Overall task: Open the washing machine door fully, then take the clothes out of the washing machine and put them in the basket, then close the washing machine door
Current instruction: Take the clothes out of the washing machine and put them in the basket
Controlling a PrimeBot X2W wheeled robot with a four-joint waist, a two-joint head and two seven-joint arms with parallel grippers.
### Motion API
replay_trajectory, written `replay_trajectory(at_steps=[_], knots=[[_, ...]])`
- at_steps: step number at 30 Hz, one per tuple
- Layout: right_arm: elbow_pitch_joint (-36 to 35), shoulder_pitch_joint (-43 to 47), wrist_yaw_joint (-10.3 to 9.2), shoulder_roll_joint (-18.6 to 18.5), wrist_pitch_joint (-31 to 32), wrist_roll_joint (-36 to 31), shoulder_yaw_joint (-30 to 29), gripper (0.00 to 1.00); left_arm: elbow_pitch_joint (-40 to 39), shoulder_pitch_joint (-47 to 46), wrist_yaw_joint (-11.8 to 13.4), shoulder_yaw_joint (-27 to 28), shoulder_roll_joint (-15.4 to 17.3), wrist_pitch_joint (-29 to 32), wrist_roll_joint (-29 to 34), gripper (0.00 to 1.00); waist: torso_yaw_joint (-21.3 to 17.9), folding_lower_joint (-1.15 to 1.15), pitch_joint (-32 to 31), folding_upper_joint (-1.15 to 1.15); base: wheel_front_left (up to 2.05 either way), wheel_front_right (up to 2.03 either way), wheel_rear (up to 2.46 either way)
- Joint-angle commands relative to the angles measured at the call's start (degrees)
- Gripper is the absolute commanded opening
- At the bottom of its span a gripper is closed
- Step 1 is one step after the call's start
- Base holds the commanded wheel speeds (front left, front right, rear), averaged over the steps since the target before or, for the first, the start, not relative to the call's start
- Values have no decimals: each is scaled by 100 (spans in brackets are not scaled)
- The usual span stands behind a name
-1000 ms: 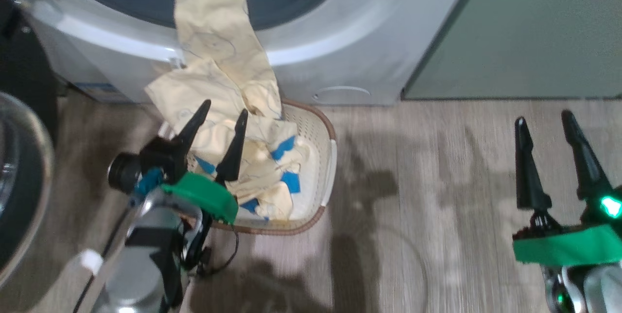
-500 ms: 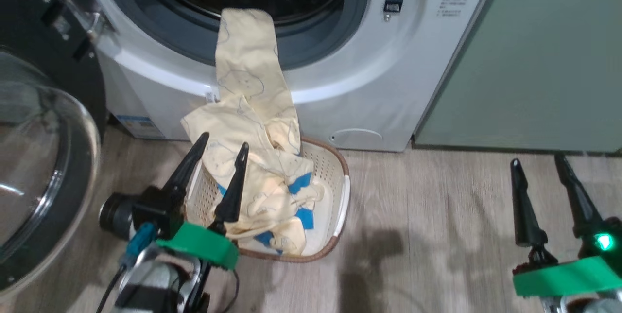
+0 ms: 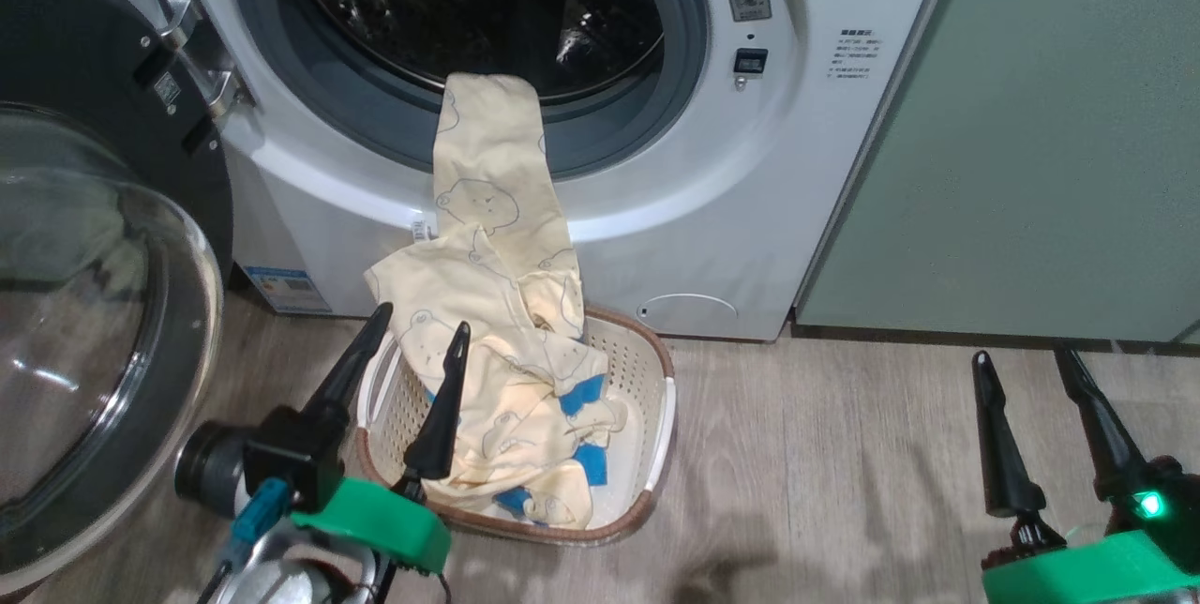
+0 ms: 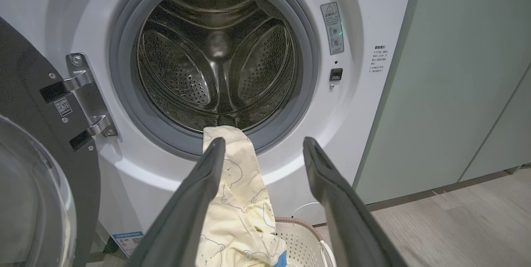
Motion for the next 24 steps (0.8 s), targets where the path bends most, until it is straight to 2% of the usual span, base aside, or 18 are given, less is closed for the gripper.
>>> replay_trajectory(at_steps=[1,18,24], knots=[[-174,-109,20,-81,-55,-15,131,100,-205,-141,62,240,86,26,-14,100,-8,1,-14,0,0,0,0],[-214,-215,20,-89,-55,-5,185,100,-36,-260,133,152,80,118,-36,100,-10,1,192,0,0,0,0],[-259,-338,20,-76,-55,-2,207,100,443,-627,-5,75,29,89,-224,100,-17,1,487,0,0,0,0]])
